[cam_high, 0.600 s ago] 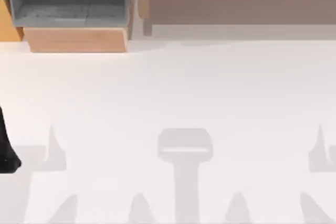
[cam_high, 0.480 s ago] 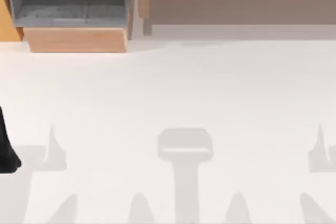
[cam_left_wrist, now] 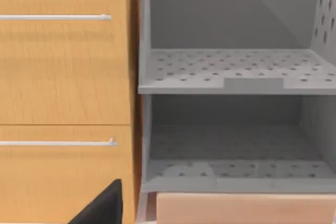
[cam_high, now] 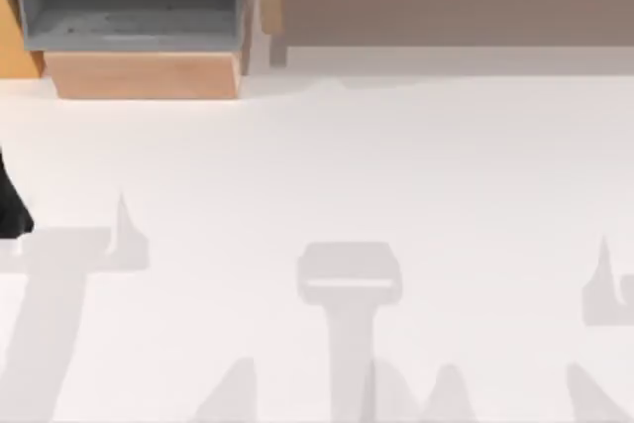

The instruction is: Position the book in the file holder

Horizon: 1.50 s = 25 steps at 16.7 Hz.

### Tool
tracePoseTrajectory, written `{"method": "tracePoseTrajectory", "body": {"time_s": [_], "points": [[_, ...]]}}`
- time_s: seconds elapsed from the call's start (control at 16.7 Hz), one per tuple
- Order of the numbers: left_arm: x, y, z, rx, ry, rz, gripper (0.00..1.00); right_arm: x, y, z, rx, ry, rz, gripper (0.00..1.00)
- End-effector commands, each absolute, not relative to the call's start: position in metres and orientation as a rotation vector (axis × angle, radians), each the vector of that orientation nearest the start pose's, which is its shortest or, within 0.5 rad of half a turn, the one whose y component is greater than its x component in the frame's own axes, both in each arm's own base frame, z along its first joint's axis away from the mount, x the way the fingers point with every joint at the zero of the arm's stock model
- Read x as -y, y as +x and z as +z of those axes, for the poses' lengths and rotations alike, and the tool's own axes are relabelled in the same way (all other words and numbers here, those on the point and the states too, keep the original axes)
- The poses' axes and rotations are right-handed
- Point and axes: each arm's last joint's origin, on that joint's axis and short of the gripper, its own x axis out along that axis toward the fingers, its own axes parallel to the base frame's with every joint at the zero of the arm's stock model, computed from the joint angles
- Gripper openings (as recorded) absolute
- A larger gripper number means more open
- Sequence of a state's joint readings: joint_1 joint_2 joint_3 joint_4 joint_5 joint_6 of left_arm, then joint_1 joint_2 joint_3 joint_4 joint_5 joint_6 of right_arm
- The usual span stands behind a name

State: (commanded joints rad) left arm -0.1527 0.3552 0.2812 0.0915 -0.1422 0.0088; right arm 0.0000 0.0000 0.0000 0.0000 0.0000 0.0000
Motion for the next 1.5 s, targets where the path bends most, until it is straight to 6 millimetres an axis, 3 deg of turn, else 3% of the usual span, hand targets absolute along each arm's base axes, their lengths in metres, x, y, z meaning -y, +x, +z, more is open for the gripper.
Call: {"method": "tracePoseTrajectory", "body": {"time_s": [0.18, 0.36, 0.54, 0.66, 0.9, 1.14, 1.32, 1.5], "points": [[0.034, 0.156, 0.283, 0.019, -0.001, -0.014, 1.0, 0.001, 0.106, 0.16, 0.0, 0.0, 0.0, 1.0], [0.068, 0.206, 0.327, 0.023, -0.005, -0.018, 1.0, 0.001, 0.106, 0.16, 0.0, 0.0, 0.0, 1.0], [0.122, 0.265, 0.352, 0.024, -0.01, -0.021, 1.0, 0.001, 0.106, 0.16, 0.0, 0.0, 0.0, 1.0], [0.168, 0.304, 0.354, 0.022, -0.012, -0.024, 1.0, 0.001, 0.106, 0.16, 0.0, 0.0, 0.0, 1.0], [0.269, 0.364, 0.323, 0.016, -0.012, -0.027, 1.0, 0.001, 0.106, 0.16, 0.0, 0.0, 0.0, 1.0], [0.351, 0.395, 0.267, 0.011, -0.011, -0.022, 1.0, 0.001, 0.106, 0.16, 0.0, 0.0, 0.0, 1.0], [0.39, 0.404, 0.227, 0.009, -0.011, -0.018, 1.0, 0.001, 0.106, 0.16, 0.0, 0.0, 0.0, 1.0], [0.409, 0.405, 0.206, 0.011, -0.013, -0.017, 1.0, 0.001, 0.106, 0.16, 0.0, 0.0, 0.0, 1.0]]}}
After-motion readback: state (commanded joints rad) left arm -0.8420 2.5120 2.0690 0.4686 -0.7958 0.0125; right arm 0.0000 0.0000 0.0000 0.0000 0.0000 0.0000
